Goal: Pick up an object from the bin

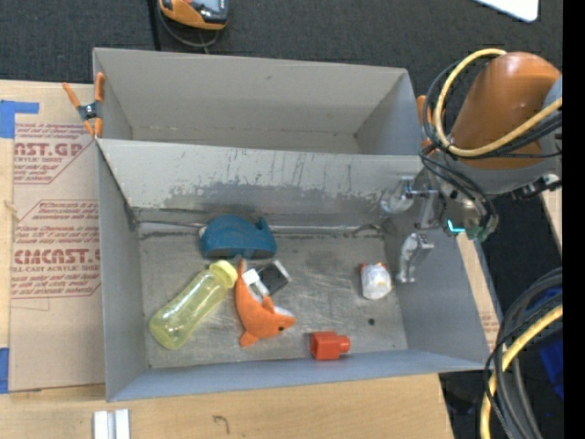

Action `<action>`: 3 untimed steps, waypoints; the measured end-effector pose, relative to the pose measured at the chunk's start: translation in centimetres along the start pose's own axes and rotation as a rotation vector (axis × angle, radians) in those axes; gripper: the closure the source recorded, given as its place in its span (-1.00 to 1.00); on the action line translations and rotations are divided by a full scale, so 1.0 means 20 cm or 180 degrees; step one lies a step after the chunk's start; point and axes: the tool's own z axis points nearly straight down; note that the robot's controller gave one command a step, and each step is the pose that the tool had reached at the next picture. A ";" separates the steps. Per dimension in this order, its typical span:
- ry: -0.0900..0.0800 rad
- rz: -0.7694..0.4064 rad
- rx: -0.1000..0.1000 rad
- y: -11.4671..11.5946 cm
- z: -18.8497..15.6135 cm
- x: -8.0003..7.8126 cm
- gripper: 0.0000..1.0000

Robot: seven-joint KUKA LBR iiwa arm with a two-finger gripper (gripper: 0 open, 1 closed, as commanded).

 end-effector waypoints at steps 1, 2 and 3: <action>-0.0025 -0.0003 0.0004 0.00 -0.02 -0.01 -1.00; -0.0040 -0.0234 0.0007 0.02 0.16 0.11 -1.00; -0.0035 -0.0586 0.0007 -0.01 0.45 0.18 -1.00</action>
Offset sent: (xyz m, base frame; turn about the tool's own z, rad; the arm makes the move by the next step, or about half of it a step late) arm -0.0719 0.0125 -0.1032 -0.2064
